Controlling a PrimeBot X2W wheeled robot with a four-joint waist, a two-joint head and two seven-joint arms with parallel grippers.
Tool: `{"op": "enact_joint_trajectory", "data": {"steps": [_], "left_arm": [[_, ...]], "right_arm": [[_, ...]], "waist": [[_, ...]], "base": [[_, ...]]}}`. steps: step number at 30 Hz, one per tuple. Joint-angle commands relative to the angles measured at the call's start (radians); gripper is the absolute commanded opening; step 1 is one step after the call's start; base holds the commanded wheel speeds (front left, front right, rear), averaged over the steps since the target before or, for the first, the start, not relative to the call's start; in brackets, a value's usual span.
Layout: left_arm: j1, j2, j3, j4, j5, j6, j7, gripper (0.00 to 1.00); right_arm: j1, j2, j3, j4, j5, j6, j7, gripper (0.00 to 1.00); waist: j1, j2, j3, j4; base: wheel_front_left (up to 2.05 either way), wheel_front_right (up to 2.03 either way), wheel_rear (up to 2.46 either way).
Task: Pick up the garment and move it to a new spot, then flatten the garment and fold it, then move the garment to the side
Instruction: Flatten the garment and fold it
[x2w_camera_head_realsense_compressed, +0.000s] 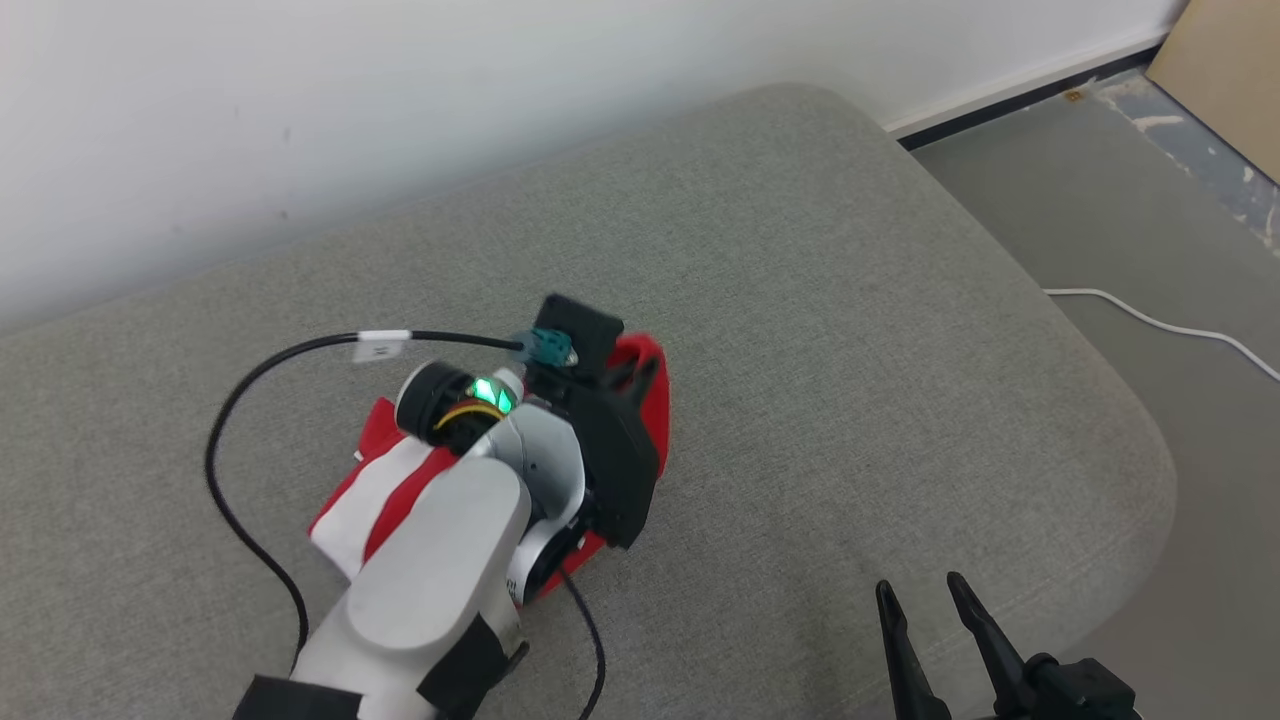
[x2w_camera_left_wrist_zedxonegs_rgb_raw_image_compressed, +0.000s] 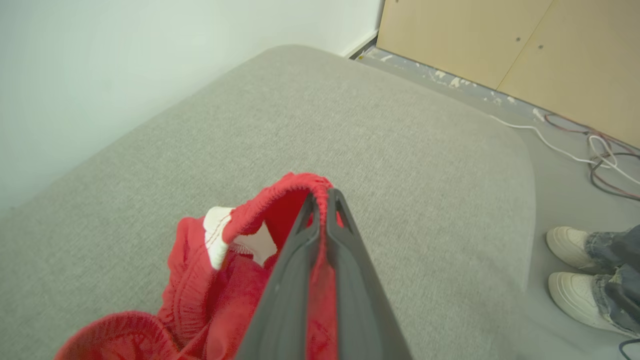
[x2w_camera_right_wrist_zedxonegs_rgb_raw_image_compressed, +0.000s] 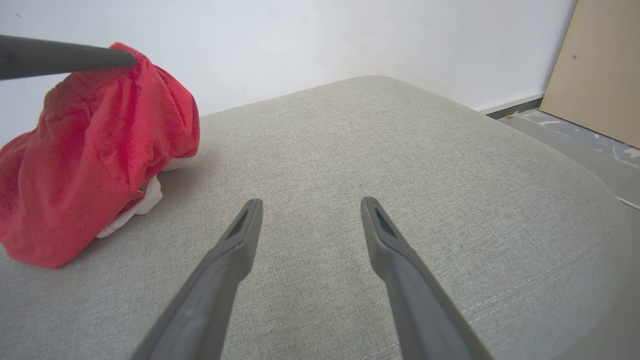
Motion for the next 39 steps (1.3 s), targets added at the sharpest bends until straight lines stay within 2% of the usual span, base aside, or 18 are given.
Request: {"op": "enact_joint_trajectory", "data": {"steps": [1,7,10,13,18,25,29,39], "left_arm": [[-0.021,-0.003,0.006,-0.013,-0.019,0.002,-0.033,0.0],[-0.105,-0.004,0.003,-0.122,-0.134,0.008,-0.255,0.0],[-0.156,-0.004,0.002,-0.19,-0.185,0.021,-0.409,0.0],[-0.184,-0.003,-0.026,-0.225,-0.202,0.033,-0.497,0.0],[-0.128,0.007,-0.108,-0.18,-0.177,0.034,-0.474,0.0],[0.061,0.086,-0.228,-0.081,-0.204,0.008,-0.41,0.0],[0.133,0.134,-0.256,-0.039,-0.225,0.003,-0.398,0.0],[0.251,0.205,-0.298,-0.024,-0.294,-0.004,-0.328,0.0]], "right_arm": [[0.001,0.003,0.0,0.001,0.002,-0.002,0.0,1.0],[0.004,0.001,0.006,0.006,0.001,-0.002,0.0,1.0],[0.01,-0.002,0.006,0.009,-0.002,-0.002,0.0,1.0],[0.015,-0.005,0.001,0.008,-0.002,-0.002,0.0,1.0],[0.021,-0.01,-0.005,0.004,0.004,-0.002,0.0,1.0],[0.025,-0.013,0.001,0.003,0.008,-0.002,0.0,1.0],[0.027,-0.018,0.0,0.006,0.009,-0.002,0.0,1.0],[0.036,-0.021,0.004,0.008,0.015,-0.002,0.0,1.0]], "waist": [[0.0,-0.0001,-0.005,0.006],[0.0,-0.0001,-0.025,0.026],[0.0,-0.0001,-0.039,0.038],[0.0,-0.0001,-0.047,0.061],[0.0,-0.0001,-0.048,0.115],[0.0,-0.0001,-0.047,0.183],[0.0,-0.0001,-0.056,0.217],[0.0,-0.0001,-0.084,0.264]], "base": [[0.0,0.0,0.0],[0.0,0.0,0.0],[0.0,0.0,0.0],[0.0,0.0,0.0],[0.0,0.0,0.0],[0.0,0.0,0.0],[0.0,0.0,0.0],[0.0,0.0,0.0]]}}
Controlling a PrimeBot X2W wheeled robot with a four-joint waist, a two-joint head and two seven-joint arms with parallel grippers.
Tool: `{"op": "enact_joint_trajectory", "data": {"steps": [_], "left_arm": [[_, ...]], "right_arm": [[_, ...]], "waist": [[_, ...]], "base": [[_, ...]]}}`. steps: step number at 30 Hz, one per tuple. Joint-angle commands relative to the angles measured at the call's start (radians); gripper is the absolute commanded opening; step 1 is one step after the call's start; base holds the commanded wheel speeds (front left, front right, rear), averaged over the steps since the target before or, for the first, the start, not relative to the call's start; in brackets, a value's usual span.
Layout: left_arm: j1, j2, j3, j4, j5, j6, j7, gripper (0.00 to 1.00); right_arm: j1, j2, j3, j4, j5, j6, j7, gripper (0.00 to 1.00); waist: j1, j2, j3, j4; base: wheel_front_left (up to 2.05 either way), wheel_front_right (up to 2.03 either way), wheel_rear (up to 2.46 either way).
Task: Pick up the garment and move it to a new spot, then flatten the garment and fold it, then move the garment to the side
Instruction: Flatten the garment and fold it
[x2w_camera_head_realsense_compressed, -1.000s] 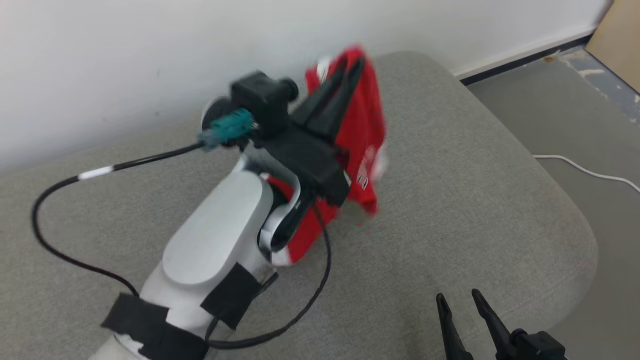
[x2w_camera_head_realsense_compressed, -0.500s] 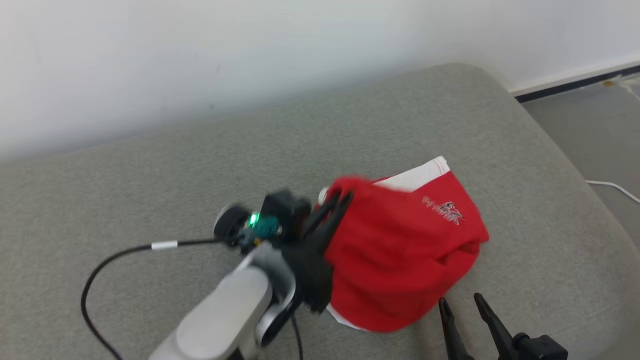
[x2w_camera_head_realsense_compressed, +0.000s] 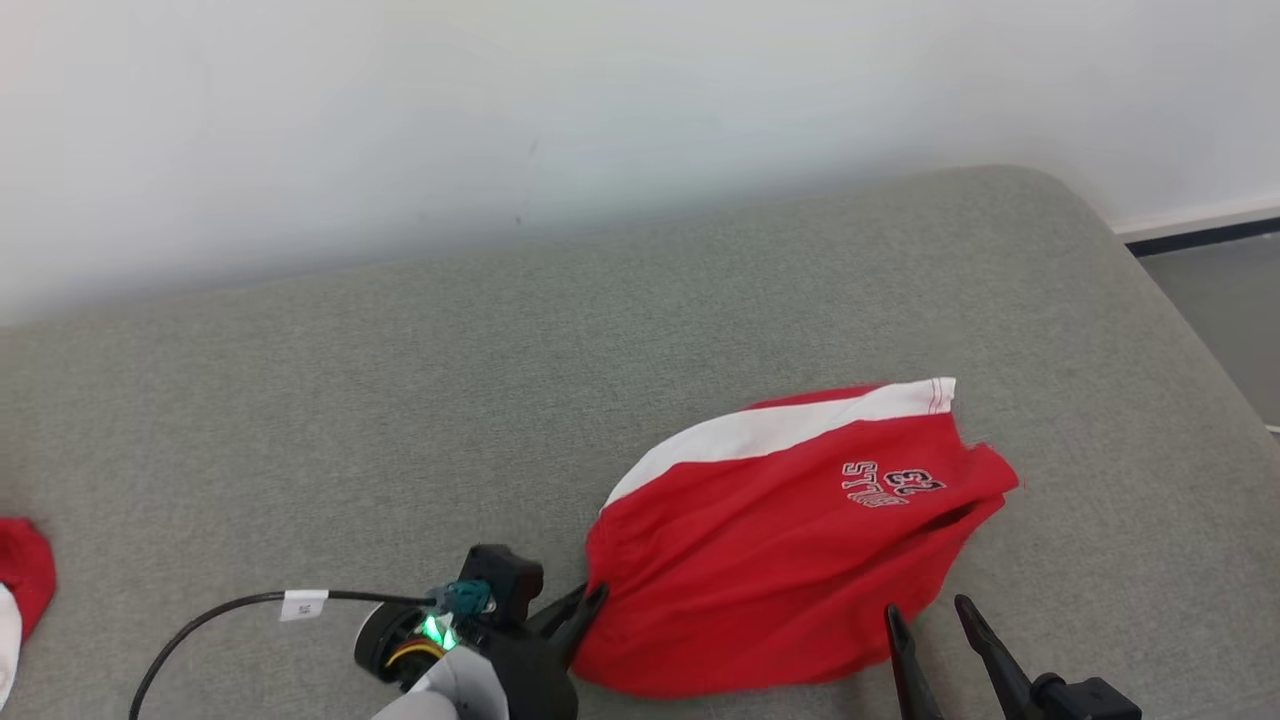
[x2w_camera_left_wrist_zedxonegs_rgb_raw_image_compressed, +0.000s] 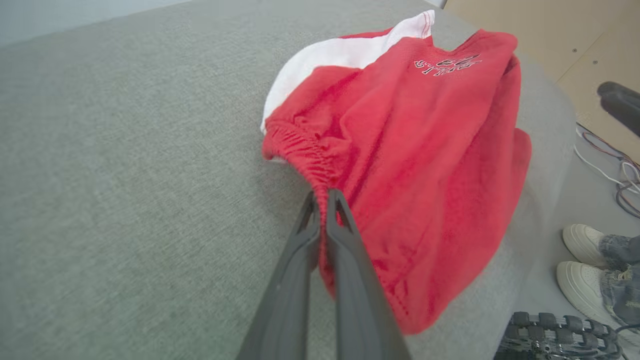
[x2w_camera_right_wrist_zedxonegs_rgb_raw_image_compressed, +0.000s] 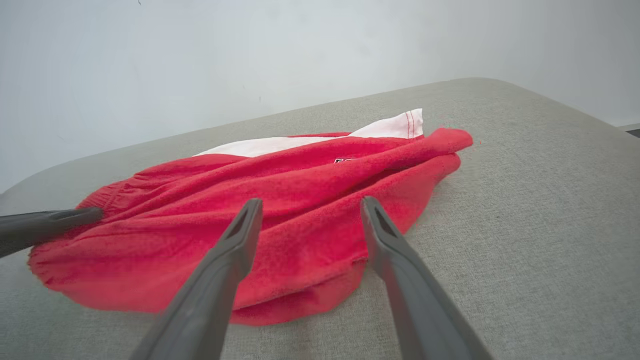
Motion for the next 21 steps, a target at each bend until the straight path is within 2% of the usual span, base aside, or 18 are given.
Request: {"op": "enact_joint_trajectory", "data": {"steps": [1,5,6,13,15,20,21], "left_arm": [[0.016,0.005,-0.001,-0.001,-0.004,-0.006,0.001,0.0],[0.027,0.039,0.01,0.0,0.001,0.025,-0.006,0.0],[0.024,0.054,0.017,0.011,0.012,0.05,-0.016,0.0],[0.033,0.091,0.018,0.027,0.027,0.102,0.009,0.0],[0.051,0.115,0.021,0.019,0.037,0.137,0.007,0.0],[0.116,0.122,0.033,-0.038,0.008,0.177,-0.004,0.0],[0.131,0.121,0.038,-0.055,0.001,0.186,-0.012,0.45]], "right_arm": [[0.009,-0.003,0.0,0.0,0.003,-0.002,0.0,1.0],[0.013,-0.002,-0.002,0.0,0.004,-0.002,0.0,1.0],[0.009,0.0,0.003,0.0,0.005,-0.002,0.0,1.0],[0.004,0.004,0.004,0.002,0.009,-0.002,0.0,1.0],[0.009,0.004,-0.001,0.001,0.011,-0.002,0.0,1.0],[0.015,0.006,-0.012,-0.004,0.009,-0.002,0.0,1.0],[0.015,0.006,-0.015,-0.006,0.009,-0.002,0.0,1.0]], "waist": [[0.0,0.0,-0.009,0.011],[0.0,0.0,-0.015,0.026],[0.0,0.0,-0.017,0.029],[0.0,0.0,-0.021,0.031],[0.0,0.0,-0.022,0.03],[0.0,0.0,-0.021,0.033],[0.0,0.0,-0.021,0.034]], "base": [[0.0,0.0,0.0],[0.0,0.0,0.0],[0.0,0.0,0.0],[0.0,0.0,0.0],[0.0,0.0,0.0],[0.0,0.0,0.0],[0.0,0.0,0.0]]}}
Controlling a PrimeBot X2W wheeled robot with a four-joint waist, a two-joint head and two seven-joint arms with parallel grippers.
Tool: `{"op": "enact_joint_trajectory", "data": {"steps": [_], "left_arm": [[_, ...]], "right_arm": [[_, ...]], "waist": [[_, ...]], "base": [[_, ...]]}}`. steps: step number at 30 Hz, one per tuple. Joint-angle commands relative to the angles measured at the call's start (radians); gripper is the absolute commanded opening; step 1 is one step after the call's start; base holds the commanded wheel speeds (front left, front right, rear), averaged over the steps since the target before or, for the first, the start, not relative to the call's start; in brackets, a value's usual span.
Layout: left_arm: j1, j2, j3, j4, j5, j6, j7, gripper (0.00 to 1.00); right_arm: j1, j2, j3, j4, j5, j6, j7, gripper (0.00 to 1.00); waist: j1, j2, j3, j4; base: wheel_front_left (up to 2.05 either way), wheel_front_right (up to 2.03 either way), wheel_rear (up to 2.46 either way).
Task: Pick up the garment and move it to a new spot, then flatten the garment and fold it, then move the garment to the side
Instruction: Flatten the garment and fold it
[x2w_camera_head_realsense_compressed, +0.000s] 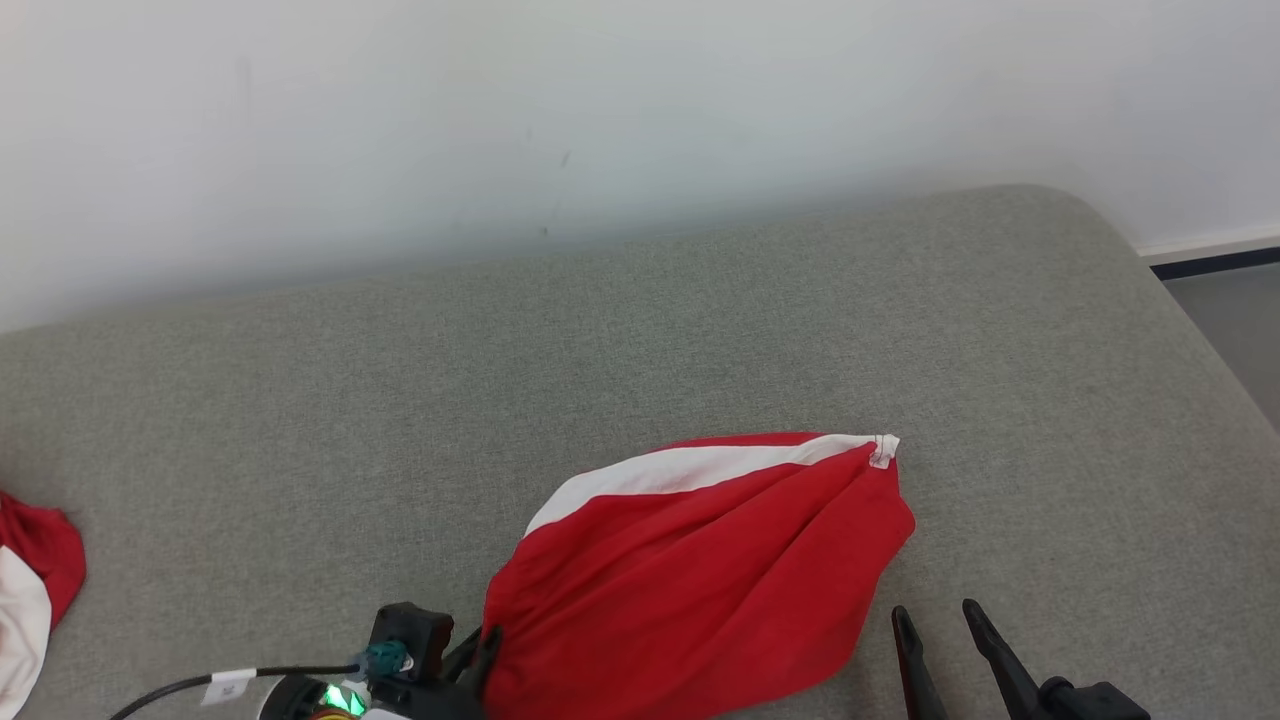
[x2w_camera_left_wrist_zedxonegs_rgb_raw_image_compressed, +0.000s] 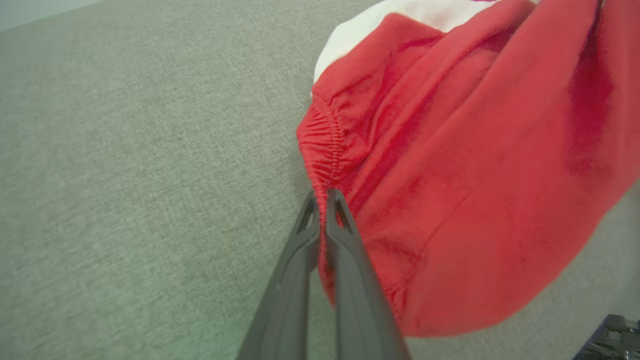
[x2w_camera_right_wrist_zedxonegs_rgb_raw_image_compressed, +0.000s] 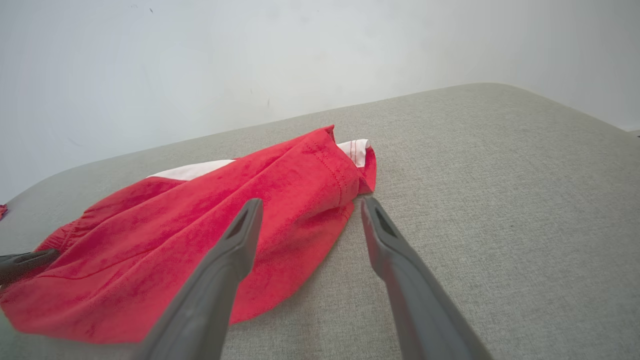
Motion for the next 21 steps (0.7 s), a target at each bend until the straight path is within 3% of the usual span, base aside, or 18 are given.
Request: {"op": "enact_joint_trajectory", "data": {"steps": [1,8,16,21], "left_arm": [[0.034,-0.001,0.01,-0.027,-0.014,0.017,-0.017,1.0],[0.127,0.016,0.049,-0.14,-0.084,0.072,0.002,1.0],[0.11,0.104,0.135,-0.266,-0.125,0.149,0.039,1.0],[0.056,0.102,0.154,-0.27,-0.16,0.154,0.105,1.0]], "right_arm": [[0.009,0.002,-0.007,-0.005,0.002,-0.002,0.0,1.0],[0.011,0.004,-0.014,-0.008,-0.004,-0.002,0.0,1.0],[0.009,0.009,-0.004,-0.004,0.0,-0.002,0.0,1.0],[-0.003,0.01,0.005,0.0,0.004,-0.002,0.0,1.0]], "waist": [[0.0,0.0,0.001,0.005],[0.0,0.0,-0.004,0.018],[0.0,0.0,-0.011,0.012],[0.0,0.0,-0.006,-0.007]], "base": [[0.0,0.0,0.0],[0.0,0.0,0.0],[0.0,0.0,0.0],[0.0,0.0,0.0]]}}
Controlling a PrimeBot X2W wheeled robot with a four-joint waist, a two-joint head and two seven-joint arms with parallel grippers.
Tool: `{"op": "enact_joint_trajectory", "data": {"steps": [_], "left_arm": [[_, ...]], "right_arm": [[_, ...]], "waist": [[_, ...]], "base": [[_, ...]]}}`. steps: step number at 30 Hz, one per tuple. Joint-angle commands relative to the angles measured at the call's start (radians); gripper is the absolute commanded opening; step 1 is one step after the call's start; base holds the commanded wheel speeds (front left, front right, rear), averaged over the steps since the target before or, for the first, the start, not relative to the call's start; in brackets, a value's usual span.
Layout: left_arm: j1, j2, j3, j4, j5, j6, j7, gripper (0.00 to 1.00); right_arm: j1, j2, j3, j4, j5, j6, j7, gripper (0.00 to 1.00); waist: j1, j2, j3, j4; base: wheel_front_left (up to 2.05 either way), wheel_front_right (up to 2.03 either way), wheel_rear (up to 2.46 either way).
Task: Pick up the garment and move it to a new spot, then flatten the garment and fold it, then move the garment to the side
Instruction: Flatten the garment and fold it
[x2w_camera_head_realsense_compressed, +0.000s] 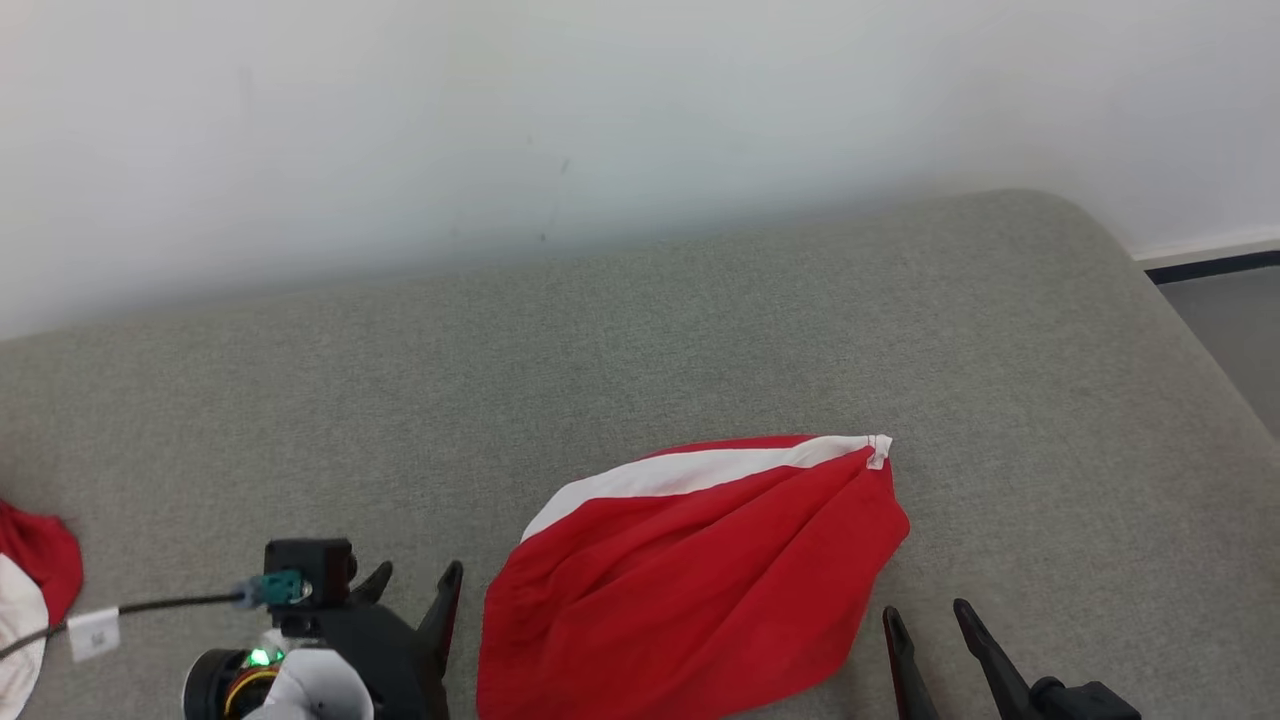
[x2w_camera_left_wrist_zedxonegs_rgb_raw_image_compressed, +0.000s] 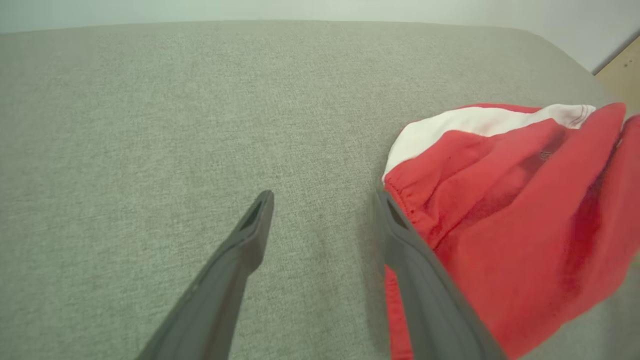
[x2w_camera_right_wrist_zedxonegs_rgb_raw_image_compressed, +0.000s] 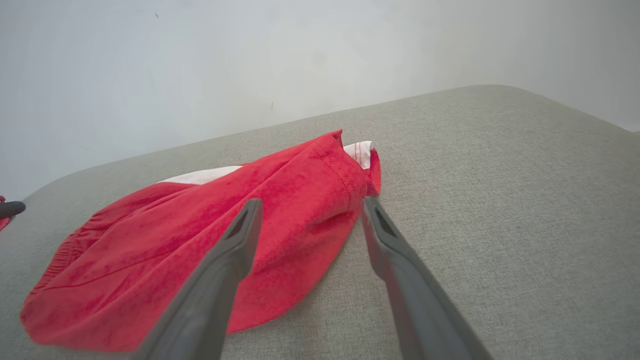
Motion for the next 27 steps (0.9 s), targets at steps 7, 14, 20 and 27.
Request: {"op": "enact_joint_trajectory", "data": {"steps": [7,14,20,27], "left_arm": [[-0.138,-0.061,-0.01,0.106,-0.057,-0.009,0.145,1.0],[-0.225,-0.095,-0.053,0.239,-0.02,-0.03,0.193,1.0],[-0.256,-0.111,-0.084,0.322,0.007,-0.032,0.199,1.0],[-0.257,-0.13,-0.132,0.38,0.032,-0.05,0.222,1.0]], "right_arm": [[-0.013,0.002,0.012,0.004,0.008,-0.002,0.0,1.0],[-0.024,0.001,0.01,0.002,0.009,-0.002,0.0,1.0],[-0.032,0.002,0.012,-0.005,0.011,-0.002,0.0,1.0],[-0.025,0.003,0.006,-0.006,0.012,-0.002,0.0,1.0]], "waist": [[0.0,0.0,0.023,-0.06],[0.0,0.0,0.059,-0.123],[0.0,0.0,0.078,-0.147],[0.0,0.0,0.075,-0.146]], "base": [[0.0,0.0,0.0],[0.0,0.0,0.0],[0.0,0.0,0.0],[0.0,0.0,0.0]]}}
